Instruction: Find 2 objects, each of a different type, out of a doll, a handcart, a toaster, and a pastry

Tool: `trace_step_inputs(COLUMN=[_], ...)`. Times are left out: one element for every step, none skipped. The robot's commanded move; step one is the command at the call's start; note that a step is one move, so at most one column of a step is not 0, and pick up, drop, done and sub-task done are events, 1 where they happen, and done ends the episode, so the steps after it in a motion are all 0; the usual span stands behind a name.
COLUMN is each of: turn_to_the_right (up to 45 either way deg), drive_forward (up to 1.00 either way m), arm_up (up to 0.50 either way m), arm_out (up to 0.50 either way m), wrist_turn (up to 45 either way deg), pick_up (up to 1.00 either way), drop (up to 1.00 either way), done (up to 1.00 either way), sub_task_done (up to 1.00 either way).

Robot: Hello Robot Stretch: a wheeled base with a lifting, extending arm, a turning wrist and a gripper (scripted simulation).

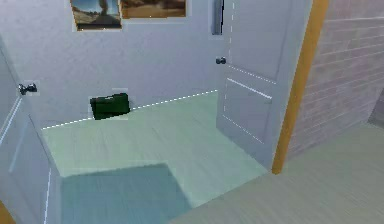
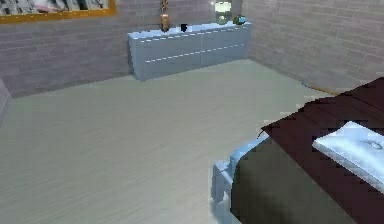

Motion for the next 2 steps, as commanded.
trace_step_inputs(turn_to_the_right=[0.0,-27.0], drive_forward=[0.65,0.00], arm_up=[0.00,0.00], arm_out=[0.00,0.00], wrist_turn=[0.0,0.0], pick_up=[0.00,0.00], drop=[0.00,0.00], done=[0.00,0.00], sub_task_done=[0.00,0.00])
